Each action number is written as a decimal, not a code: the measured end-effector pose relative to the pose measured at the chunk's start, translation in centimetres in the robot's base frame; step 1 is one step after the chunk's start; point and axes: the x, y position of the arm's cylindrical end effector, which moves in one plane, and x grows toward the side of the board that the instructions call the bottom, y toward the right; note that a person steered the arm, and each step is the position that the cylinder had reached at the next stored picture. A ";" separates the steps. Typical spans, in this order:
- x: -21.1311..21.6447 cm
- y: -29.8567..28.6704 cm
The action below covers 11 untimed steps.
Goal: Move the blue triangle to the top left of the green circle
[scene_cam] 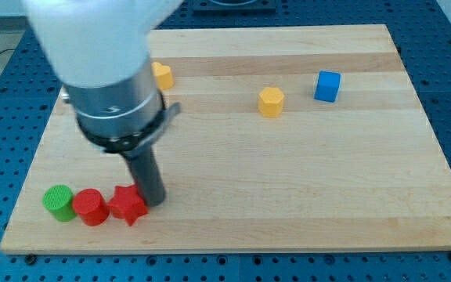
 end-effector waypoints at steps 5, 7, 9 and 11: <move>-17.7 11.0; -12.7 -0.3; -12.3 -1.8; -11.9 -6.6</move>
